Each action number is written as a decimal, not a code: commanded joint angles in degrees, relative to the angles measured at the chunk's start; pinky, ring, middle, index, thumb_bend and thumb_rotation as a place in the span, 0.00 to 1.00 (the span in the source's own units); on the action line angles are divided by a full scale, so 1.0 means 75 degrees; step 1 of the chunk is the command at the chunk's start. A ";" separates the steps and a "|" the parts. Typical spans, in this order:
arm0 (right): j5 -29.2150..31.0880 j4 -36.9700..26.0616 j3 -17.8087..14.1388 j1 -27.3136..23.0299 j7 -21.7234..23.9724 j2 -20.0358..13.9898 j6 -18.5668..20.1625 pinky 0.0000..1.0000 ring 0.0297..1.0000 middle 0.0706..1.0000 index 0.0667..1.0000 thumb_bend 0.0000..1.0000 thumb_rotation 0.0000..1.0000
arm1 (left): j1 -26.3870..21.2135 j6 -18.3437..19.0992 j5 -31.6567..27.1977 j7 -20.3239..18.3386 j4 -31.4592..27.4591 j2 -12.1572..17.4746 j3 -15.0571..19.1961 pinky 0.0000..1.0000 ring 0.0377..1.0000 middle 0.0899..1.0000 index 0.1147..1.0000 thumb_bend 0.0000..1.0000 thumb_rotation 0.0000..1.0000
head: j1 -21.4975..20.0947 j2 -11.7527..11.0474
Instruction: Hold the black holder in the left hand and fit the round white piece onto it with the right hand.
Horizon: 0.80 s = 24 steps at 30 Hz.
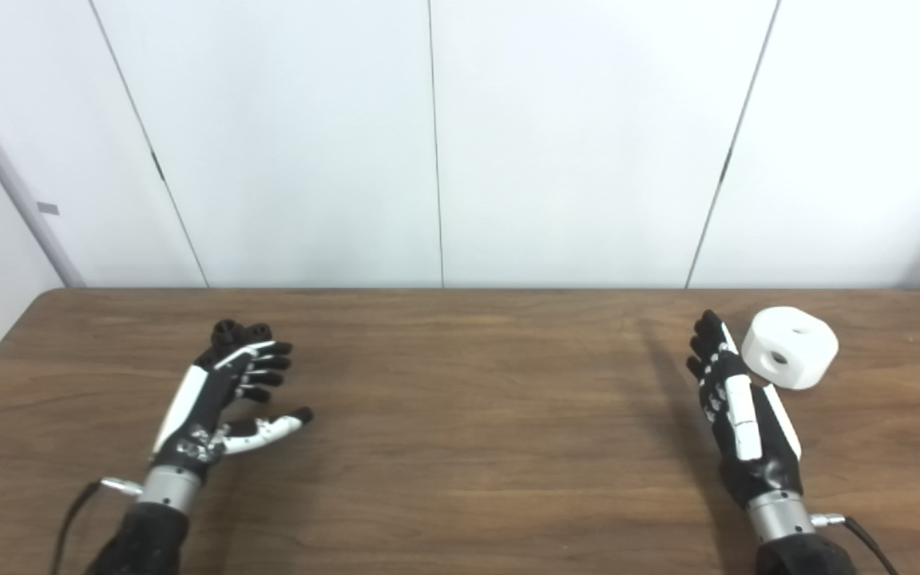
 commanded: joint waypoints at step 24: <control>0.0201 0.0150 0.0069 0.0261 0.0062 0.0238 0.0143 1.00 1.00 1.00 1.00 0.46 1.00 | -0.0719 -0.1826 0.1445 0.2922 0.0918 0.0453 0.0900 0.62 0.73 0.74 0.69 0.76 0.09 | 0.0090 -0.0041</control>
